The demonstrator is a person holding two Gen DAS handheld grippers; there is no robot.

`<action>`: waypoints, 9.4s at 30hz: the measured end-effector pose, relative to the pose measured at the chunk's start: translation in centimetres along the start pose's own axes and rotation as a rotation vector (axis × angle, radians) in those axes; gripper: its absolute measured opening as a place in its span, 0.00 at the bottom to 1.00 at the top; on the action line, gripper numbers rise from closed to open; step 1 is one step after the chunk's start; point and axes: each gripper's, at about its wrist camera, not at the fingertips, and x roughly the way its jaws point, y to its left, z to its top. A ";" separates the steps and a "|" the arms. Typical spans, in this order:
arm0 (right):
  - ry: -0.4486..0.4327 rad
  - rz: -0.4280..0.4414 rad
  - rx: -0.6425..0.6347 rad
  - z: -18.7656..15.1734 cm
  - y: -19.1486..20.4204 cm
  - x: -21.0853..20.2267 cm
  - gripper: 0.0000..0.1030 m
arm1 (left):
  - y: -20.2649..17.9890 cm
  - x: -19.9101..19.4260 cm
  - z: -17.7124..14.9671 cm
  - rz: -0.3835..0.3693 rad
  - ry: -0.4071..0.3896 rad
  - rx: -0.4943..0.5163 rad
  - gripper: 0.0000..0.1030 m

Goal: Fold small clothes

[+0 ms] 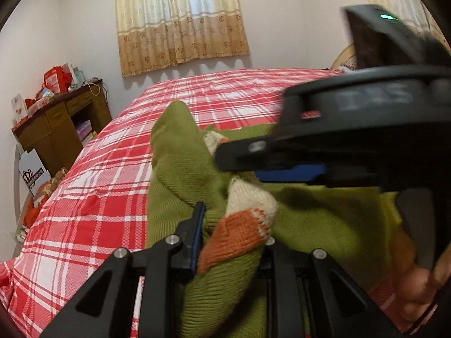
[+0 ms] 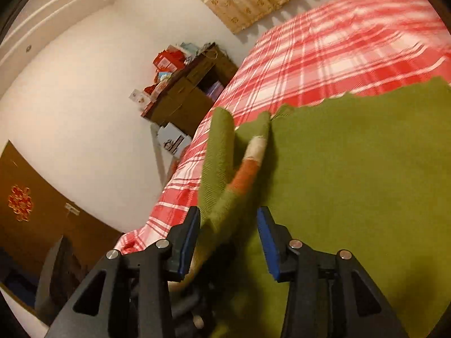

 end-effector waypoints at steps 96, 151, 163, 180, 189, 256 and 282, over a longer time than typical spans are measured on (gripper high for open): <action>-0.115 -0.350 0.006 0.2 -14.2 -19.9 0.25 | -16.3 -2.5 4.0 -0.345 0.053 0.057 0.48; -0.161 -0.407 -0.261 -7.3 -3.5 -21.3 0.77 | -4.5 -7.7 -2.0 -0.213 0.057 -0.092 0.29; -0.090 -0.253 0.030 -9.2 -7.8 -21.0 0.08 | -1.7 -8.6 -1.6 -0.317 0.021 -0.188 0.41; -0.314 -0.491 0.050 -7.9 -7.3 -27.1 0.14 | -3.5 -2.8 2.4 -0.172 0.046 -0.161 0.48; -0.155 -0.587 -0.237 1.8 -6.9 -16.9 0.14 | -7.7 -0.8 2.2 -0.071 0.081 -0.077 0.48; -0.283 -0.475 -0.043 -6.2 -6.7 -26.0 0.60 | -3.6 -5.9 3.2 -0.243 0.020 -0.170 0.71; -0.086 -0.267 -0.011 -1.3 -13.6 -15.9 0.64 | -3.7 6.6 2.9 -0.443 0.227 -0.348 0.72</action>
